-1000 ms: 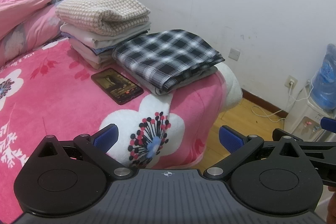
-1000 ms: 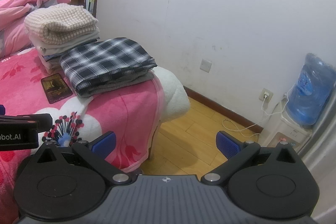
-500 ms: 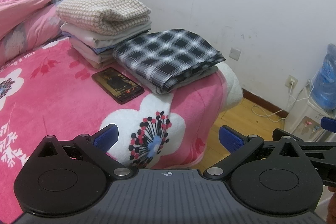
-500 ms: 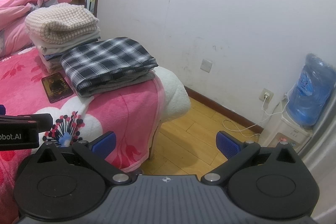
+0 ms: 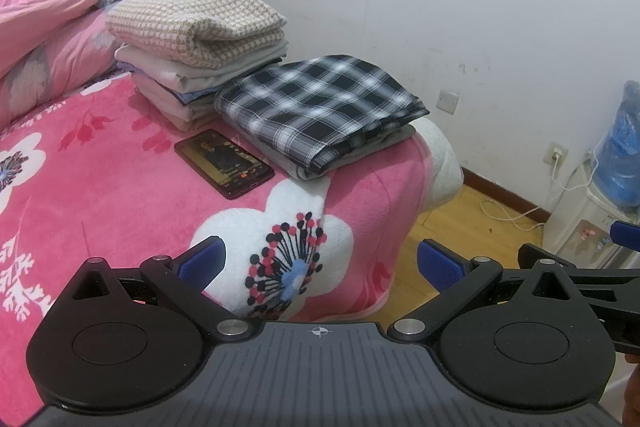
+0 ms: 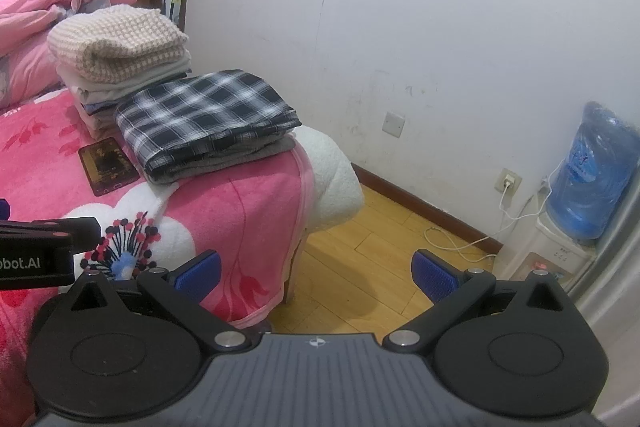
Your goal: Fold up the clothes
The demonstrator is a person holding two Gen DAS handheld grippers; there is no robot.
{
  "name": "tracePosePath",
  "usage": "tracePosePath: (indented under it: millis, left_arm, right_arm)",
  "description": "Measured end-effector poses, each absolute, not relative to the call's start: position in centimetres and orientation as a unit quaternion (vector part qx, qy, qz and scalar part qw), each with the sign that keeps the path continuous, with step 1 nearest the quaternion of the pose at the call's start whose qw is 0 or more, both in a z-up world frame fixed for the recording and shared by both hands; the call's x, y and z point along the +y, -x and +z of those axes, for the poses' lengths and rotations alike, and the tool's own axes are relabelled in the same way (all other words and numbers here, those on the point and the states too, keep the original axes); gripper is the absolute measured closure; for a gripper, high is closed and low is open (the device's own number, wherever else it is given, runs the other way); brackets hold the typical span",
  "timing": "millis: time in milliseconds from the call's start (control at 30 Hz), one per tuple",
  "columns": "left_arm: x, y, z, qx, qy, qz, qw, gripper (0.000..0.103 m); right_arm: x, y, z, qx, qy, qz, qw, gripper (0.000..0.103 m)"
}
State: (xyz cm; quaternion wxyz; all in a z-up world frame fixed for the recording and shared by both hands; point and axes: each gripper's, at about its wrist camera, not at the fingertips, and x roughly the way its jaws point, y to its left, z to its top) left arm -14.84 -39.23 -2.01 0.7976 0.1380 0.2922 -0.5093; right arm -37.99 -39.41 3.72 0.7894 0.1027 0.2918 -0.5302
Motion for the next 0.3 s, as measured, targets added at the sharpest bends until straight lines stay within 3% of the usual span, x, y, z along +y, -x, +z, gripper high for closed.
tracePosePath:
  millis: [300]
  left_arm:
    - [-39.22, 14.75, -2.03, 0.292, -0.138, -0.509, 0.798, 0.0]
  right_arm:
    - [-39.45, 37.96, 3.66, 0.292, -0.103, -0.53, 0.79, 0.0]
